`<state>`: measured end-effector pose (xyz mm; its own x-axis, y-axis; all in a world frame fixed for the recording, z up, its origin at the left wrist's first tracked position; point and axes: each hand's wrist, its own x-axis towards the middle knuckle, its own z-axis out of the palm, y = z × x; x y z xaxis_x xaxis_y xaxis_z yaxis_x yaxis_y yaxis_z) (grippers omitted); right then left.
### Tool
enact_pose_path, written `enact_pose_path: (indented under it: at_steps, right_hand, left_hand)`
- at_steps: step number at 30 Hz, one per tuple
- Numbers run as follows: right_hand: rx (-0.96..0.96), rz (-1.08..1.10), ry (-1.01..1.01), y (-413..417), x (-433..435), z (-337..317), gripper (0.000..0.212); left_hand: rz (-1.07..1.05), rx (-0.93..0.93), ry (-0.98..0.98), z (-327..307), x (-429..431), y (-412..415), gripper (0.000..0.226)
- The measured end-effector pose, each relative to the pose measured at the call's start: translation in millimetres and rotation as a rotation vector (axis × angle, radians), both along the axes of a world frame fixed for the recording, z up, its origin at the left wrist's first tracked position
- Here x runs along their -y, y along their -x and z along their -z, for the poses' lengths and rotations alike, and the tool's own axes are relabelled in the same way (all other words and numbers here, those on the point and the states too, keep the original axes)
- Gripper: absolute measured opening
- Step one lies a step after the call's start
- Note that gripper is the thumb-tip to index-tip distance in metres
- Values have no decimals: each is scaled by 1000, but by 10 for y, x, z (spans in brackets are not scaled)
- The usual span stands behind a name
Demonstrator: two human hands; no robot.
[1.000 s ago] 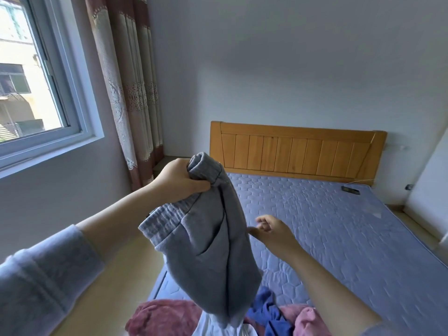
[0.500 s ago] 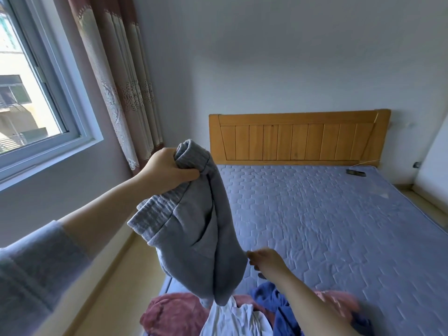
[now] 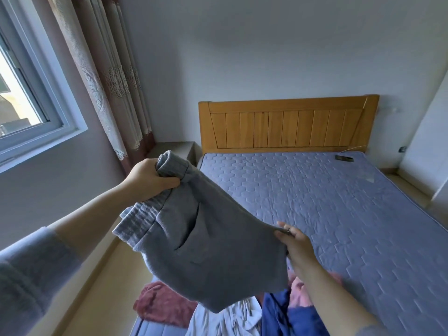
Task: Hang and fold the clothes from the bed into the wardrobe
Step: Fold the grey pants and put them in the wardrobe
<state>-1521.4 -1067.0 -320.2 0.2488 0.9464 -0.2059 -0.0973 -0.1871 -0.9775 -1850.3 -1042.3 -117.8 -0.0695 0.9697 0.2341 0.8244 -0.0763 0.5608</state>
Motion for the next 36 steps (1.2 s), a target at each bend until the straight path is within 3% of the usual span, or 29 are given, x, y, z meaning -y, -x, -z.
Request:
enact_pose_path:
  at_steps: [2, 10, 14, 21, 28, 36]
  right_hand:
    - [109, 33, -49, -210, 70, -36, 20]
    - [620, 27, -59, -897, 407, 175, 12]
    - [707, 75, -41, -1139, 689, 358, 22]
    - [709, 131, 82, -1338, 1540, 576, 10]
    - [776, 196, 180, -1111, 2483, 900, 13]
    - [855, 24, 283, -902, 3011, 1594, 12]
  left_hand:
    - [-1, -22, 42, 158, 13, -15, 20]
    - [13, -6, 174, 864, 208, -410, 23]
    - [6, 22, 259, 1238, 413, -618, 22]
    - [56, 72, 401, 1745, 1024, -815, 25]
    - [111, 134, 531, 2295, 1852, -657, 18]
    - [36, 191, 742, 3134, 2503, -383, 21]
